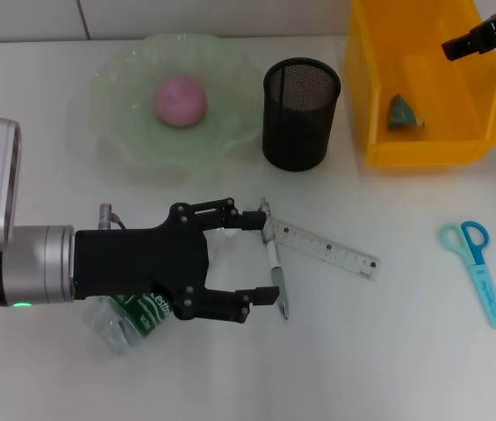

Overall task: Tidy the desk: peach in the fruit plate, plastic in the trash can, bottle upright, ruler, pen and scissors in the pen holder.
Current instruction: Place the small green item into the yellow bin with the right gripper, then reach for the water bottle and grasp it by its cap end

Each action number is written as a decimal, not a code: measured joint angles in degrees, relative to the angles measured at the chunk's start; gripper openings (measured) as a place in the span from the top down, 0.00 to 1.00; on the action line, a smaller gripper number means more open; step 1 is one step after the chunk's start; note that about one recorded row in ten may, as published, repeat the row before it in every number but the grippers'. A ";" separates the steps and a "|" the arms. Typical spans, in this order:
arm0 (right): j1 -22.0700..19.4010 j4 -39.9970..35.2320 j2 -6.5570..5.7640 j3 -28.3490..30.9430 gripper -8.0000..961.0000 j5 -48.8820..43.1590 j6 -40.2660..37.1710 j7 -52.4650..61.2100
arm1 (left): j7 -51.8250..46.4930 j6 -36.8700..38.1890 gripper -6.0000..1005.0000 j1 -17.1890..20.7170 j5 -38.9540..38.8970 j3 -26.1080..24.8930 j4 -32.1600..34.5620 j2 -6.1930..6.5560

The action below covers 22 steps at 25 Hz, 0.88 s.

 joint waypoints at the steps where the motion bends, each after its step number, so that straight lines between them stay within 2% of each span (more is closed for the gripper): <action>1: -0.05 -0.11 0.05 0.00 0.15 0.39 -0.17 0.03 | 0.00 0.00 0.18 0.00 0.00 -0.02 0.00 0.00; 4: -0.84 -1.46 0.14 0.06 0.15 5.06 -1.94 -0.19 | 0.00 0.12 0.18 0.31 -0.21 -0.48 0.16 0.04; 7: -4.12 -5.70 -0.01 0.08 0.15 13.78 -3.76 -2.43 | 0.00 1.31 0.18 0.92 -0.48 -2.62 0.47 0.21; 10: -10.49 -10.94 0.28 0.11 0.15 25.90 -4.94 -8.67 | 0.00 2.65 0.18 1.54 -0.50 -4.75 0.52 0.32; 13: -17.77 -12.14 0.87 0.05 0.15 39.33 -5.65 -19.06 | -0.74 4.22 0.18 2.30 -0.51 -7.27 0.82 0.37; 16: -24.31 -8.16 1.03 -0.21 0.16 53.25 -8.39 -32.52 | -3.68 4.54 0.18 2.85 -0.49 -8.92 2.06 0.36; 18: -27.48 -3.02 1.04 -0.04 0.16 60.77 -11.66 -42.02 | -12.98 3.31 0.18 3.78 0.22 -9.53 6.78 0.15; 21: -29.90 4.88 0.96 0.49 0.16 65.18 -15.33 -52.62 | -19.80 1.02 0.18 5.06 1.38 -8.01 12.49 -0.07; 22: -30.46 7.16 0.95 0.67 0.16 65.41 -15.90 -55.31 | -25.86 -1.67 0.18 6.47 2.37 -5.43 18.34 -0.24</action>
